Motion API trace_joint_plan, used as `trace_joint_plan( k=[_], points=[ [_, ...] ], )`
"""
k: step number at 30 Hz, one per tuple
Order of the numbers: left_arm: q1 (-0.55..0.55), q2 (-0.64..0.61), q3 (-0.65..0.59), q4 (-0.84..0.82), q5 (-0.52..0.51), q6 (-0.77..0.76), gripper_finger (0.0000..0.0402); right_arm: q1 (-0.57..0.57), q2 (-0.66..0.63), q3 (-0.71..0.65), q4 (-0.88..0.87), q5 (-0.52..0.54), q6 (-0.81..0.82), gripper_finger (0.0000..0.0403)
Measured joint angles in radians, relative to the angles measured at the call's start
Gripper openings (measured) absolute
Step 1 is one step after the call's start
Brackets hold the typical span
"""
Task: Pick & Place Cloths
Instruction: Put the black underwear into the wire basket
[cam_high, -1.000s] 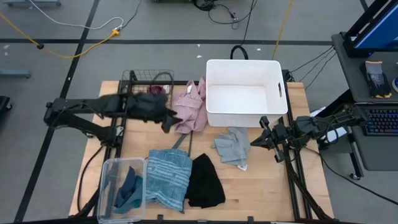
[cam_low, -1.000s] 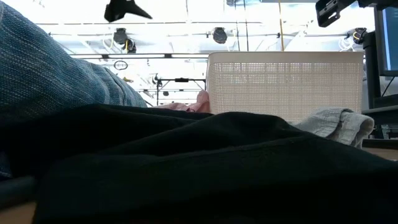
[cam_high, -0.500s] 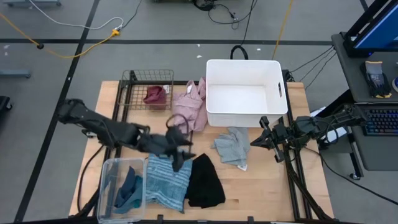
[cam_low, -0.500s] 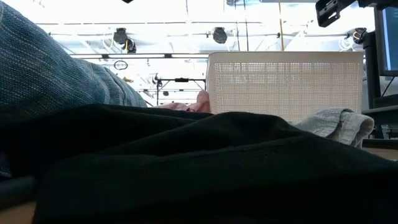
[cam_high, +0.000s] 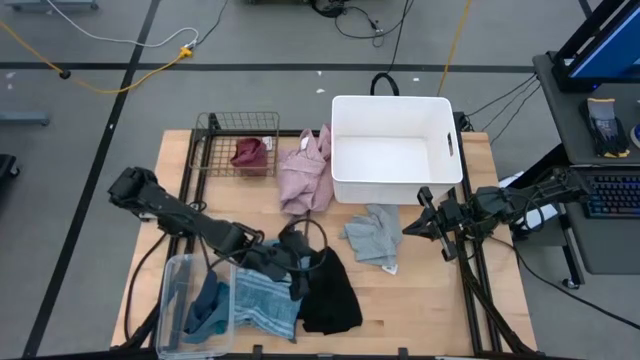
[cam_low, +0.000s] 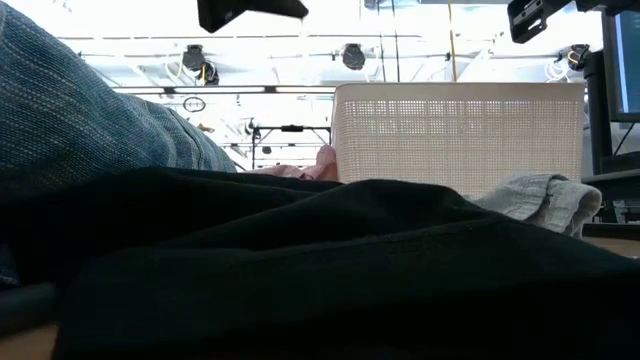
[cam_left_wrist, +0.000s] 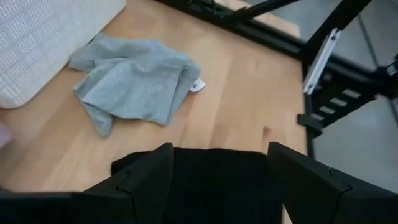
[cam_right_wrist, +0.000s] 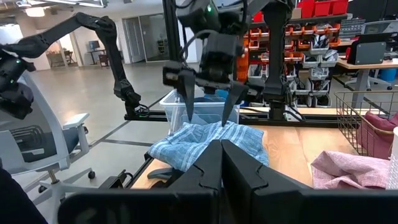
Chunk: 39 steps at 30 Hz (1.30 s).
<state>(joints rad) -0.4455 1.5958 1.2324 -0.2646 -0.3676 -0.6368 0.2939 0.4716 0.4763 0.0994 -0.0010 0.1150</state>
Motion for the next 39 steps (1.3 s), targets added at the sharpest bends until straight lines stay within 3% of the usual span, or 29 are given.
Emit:
trace_joint_plan(
  k=[12, 26, 39],
  points=[
    [0.046, 0.022, 0.024, -0.032, 0.026, 0.03, 0.0266, 0.0, 0.0, 0.0, 0.0, 0.0, 0.02, 0.0],
    [0.133, 0.292, 0.371, -0.482, 0.163, 0.087, 0.0266, 0.0, 0.0, 0.0, -0.006, -0.003, 0.03, 0.0],
    [0.141, 0.411, 0.403, -0.487, 0.174, 0.076, 0.0266, 0.0, 0.0, 0.0, -0.009, -0.003, 0.03, 0.0]
  ],
)
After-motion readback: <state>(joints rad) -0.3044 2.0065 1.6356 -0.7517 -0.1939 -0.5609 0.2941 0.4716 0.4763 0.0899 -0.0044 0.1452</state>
